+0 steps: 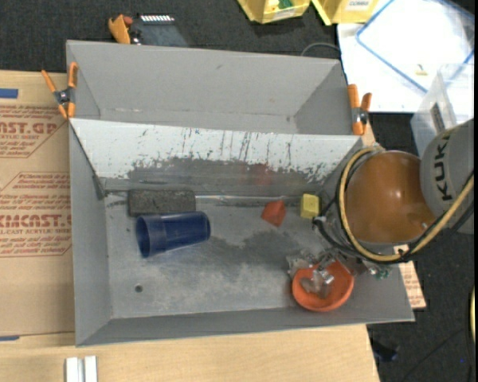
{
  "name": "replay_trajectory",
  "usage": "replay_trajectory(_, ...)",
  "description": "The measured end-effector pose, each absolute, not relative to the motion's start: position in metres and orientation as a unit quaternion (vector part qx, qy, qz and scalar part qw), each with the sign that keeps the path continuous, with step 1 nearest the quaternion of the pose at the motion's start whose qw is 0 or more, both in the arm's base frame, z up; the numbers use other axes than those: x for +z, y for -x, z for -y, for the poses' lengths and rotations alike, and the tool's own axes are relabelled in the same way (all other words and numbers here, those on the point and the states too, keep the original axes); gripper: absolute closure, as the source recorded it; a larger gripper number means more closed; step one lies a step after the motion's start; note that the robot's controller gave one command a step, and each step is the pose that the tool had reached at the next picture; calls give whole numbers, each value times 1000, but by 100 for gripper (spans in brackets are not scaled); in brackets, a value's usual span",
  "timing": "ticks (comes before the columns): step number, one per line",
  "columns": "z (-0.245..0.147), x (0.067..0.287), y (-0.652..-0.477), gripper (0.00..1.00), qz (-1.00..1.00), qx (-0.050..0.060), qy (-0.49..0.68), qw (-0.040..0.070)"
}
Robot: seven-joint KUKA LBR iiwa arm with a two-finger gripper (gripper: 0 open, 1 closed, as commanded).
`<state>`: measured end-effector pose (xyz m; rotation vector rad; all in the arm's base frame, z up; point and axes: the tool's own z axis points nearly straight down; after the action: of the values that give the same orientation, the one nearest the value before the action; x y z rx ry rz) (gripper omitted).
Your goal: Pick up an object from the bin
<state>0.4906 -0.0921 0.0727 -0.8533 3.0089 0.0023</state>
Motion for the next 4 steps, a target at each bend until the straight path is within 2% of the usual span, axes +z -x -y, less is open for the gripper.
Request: replay_trajectory(4,91,120,-491,100,-962,1,273,8)
